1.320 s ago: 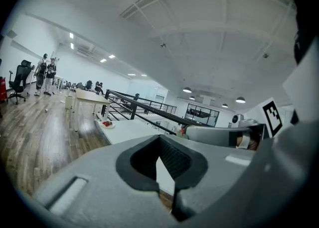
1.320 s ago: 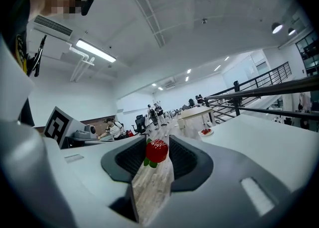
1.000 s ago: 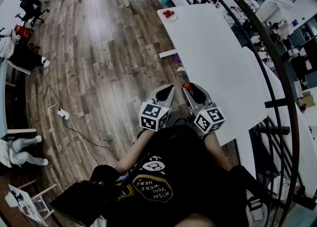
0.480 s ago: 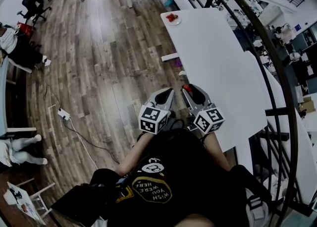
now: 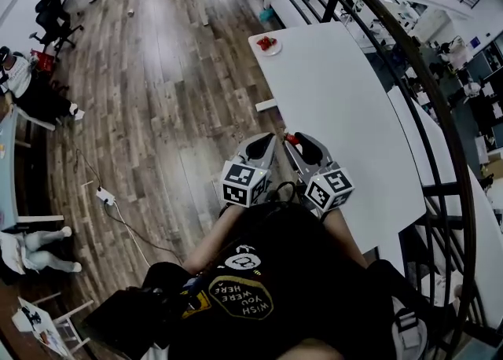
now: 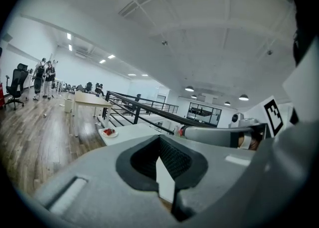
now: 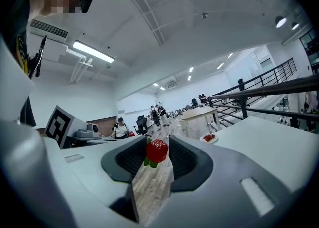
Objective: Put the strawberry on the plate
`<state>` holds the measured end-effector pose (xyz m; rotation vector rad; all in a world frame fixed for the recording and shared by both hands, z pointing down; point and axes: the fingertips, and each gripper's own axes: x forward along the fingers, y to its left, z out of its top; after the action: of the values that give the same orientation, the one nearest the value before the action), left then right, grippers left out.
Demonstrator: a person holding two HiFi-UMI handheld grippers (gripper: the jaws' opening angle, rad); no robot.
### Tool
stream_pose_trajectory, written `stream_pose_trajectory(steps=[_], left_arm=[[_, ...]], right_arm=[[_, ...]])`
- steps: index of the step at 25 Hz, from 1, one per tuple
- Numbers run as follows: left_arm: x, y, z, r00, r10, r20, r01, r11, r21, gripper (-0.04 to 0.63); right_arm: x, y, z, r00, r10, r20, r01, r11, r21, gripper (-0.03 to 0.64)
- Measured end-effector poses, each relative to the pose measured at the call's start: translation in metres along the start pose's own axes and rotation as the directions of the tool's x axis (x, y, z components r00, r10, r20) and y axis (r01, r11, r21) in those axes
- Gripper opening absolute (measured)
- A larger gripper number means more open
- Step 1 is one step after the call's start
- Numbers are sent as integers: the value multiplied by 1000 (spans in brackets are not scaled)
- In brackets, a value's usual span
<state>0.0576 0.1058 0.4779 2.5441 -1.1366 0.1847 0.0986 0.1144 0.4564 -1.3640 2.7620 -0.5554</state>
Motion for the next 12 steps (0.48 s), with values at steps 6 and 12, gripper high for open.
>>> stream_pose_trajectory(steps=[6,12], left_arm=[[40,-8,-6,999,-10,-37,11,999,31,2],[58,-18,-4,997,-39,-68,44,997,62,2]], right_arm=[[-7,-41,6,999,-32,7,32,999,-24,147],[-5,-63,7,999,-44,10,44,999,10,147]])
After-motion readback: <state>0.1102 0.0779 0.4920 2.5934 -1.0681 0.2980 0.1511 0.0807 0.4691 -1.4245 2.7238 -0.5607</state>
